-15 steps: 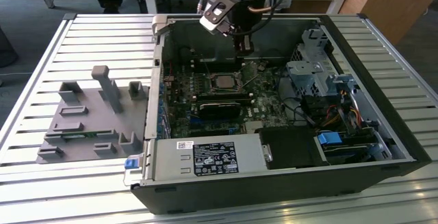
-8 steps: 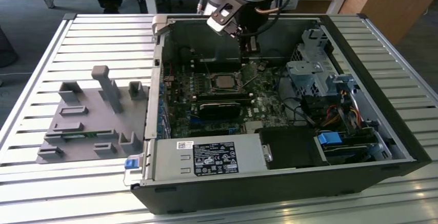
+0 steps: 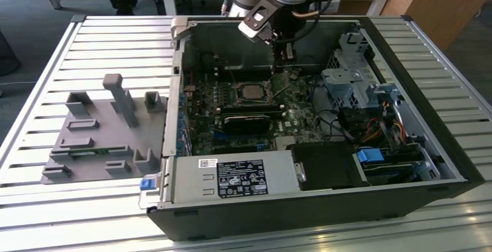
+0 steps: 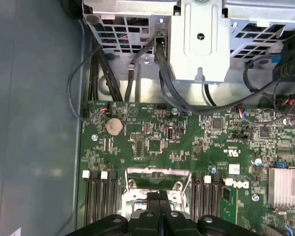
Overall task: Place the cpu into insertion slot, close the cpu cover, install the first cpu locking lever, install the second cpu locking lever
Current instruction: 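Close the cpu cover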
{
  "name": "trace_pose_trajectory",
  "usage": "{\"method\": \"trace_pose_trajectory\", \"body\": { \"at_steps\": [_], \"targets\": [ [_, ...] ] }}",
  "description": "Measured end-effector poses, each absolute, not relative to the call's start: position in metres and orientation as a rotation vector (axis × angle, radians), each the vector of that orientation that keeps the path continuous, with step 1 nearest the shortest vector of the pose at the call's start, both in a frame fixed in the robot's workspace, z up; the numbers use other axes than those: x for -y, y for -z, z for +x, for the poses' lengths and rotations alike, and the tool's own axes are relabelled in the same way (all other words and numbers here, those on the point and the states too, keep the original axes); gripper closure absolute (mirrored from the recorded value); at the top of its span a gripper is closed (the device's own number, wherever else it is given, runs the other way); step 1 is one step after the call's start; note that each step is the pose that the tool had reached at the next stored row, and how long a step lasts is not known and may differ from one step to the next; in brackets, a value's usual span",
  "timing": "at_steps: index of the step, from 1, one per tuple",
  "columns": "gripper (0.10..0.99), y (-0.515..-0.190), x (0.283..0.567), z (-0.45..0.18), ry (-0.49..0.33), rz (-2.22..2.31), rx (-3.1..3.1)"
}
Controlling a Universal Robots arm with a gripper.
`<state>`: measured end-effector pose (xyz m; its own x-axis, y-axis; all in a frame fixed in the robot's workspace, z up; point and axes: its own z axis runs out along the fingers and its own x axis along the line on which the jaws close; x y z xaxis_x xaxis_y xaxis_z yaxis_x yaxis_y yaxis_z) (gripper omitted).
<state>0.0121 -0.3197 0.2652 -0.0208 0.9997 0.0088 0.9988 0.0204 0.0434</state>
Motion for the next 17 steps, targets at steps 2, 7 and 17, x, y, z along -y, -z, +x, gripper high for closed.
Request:
{"method": "trace_pose_trajectory", "body": {
  "at_steps": [2, 7, 17],
  "targets": [
    [0.98, -0.265, 0.32, 0.013, -0.058, 2.181, -2.227],
    [0.98, -0.263, 0.32, 0.017, -0.058, 2.181, -2.227],
    [0.98, -0.262, 0.32, 0.026, -0.057, 2.202, -2.205]
  ]
}}
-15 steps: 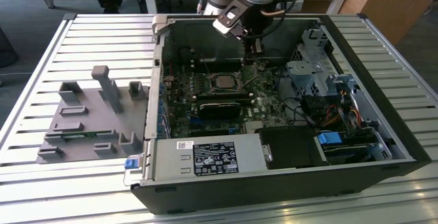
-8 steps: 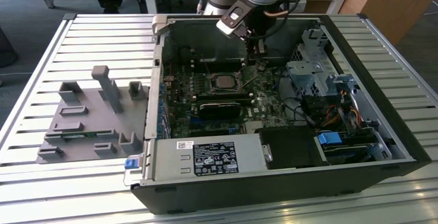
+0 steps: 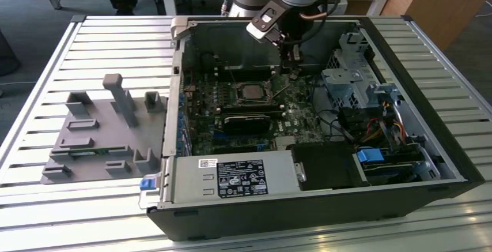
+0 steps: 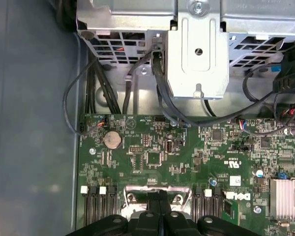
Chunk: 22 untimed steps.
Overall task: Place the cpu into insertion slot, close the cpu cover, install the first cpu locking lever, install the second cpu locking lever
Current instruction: 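Close the cpu cover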
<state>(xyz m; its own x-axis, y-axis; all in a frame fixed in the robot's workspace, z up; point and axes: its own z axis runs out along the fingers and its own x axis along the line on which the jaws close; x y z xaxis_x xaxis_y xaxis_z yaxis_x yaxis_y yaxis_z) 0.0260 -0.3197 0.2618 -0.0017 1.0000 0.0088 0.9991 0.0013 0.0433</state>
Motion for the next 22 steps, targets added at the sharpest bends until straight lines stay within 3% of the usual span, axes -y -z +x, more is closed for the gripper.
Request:
{"method": "trace_pose_trajectory", "body": {
  "at_steps": [22],
  "targets": [
    [0.98, -0.26, 0.319, 0.045, -0.052, 2.223, -2.179]
  ]
}}
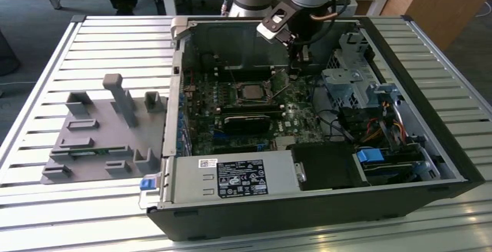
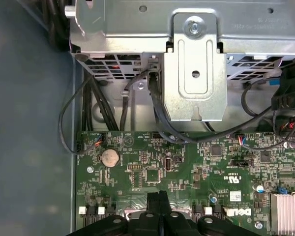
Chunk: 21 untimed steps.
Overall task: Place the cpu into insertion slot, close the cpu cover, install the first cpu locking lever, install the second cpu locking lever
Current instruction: 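Close the cpu cover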
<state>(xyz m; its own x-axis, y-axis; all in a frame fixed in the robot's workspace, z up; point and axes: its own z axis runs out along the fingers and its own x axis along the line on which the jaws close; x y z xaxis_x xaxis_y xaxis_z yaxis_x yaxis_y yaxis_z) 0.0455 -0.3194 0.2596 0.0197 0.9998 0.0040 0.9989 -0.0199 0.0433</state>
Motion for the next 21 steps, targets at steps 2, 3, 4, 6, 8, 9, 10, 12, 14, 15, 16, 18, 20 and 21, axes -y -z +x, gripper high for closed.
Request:
{"method": "trace_pose_trajectory", "body": {
  "at_steps": [2, 3, 4, 6, 8, 9, 10, 12, 14, 15, 16, 18, 20, 21],
  "targets": [
    [0.98, -0.2594, 0.3193, 0.0469, -0.052, 2.224, -2.178],
    [0.98, -0.2592, 0.3193, 0.0474, -0.052, 2.224, -2.178],
    [0.98, -0.2591, 0.3193, 0.0478, -0.052, 2.224, -2.178],
    [0.98, -0.2586, 0.3192, 0.0486, -0.052, 2.224, -2.178],
    [0.98, -0.2579, 0.3191, 0.0497, -0.052, 2.224, -2.178],
    [0.98, -0.2576, 0.3191, 0.0504, -0.052, 2.224, -2.178],
    [0.98, -0.2573, 0.319, 0.051, -0.052, 2.224, -2.178],
    [0.98, -0.2566, 0.3189, 0.052, -0.052, 2.224, -2.178],
    [0.98, -0.2558, 0.3186, 0.053, -0.052, 2.224, -2.178],
    [0.98, -0.2554, 0.3185, 0.0535, -0.051, 2.224, -2.178],
    [0.98, -0.255, 0.3184, 0.0539, -0.051, 2.224, -2.178],
    [0.98, -0.2542, 0.3181, 0.0547, -0.051, 2.224, -2.178],
    [0.98, -0.2535, 0.3178, 0.0552, -0.051, 2.224, -2.178],
    [0.98, -0.2531, 0.3177, 0.0554, -0.051, 2.224, -2.178]
  ]
}}
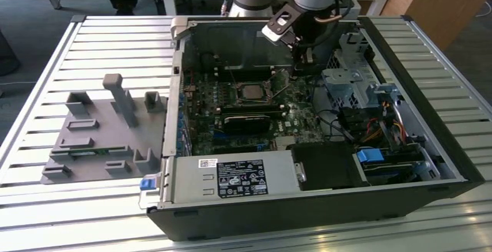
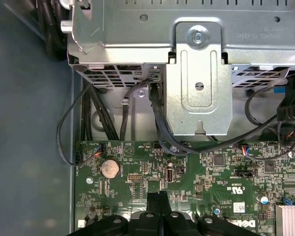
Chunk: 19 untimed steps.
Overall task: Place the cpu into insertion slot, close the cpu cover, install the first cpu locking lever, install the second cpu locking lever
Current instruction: 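Close the cpu cover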
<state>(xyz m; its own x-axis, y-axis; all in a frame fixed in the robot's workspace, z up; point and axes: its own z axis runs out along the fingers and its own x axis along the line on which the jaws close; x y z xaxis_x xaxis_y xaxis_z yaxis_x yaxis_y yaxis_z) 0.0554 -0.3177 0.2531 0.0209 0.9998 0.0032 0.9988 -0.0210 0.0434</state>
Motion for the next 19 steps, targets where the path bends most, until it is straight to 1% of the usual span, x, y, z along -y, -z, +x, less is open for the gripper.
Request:
{"method": "trace_pose_trajectory", "body": {
  "at_steps": [19],
  "targets": [
    [0.98, -0.2437, 0.3162, 0.0551, -0.05, 2.223, -2.177]
  ]
}}
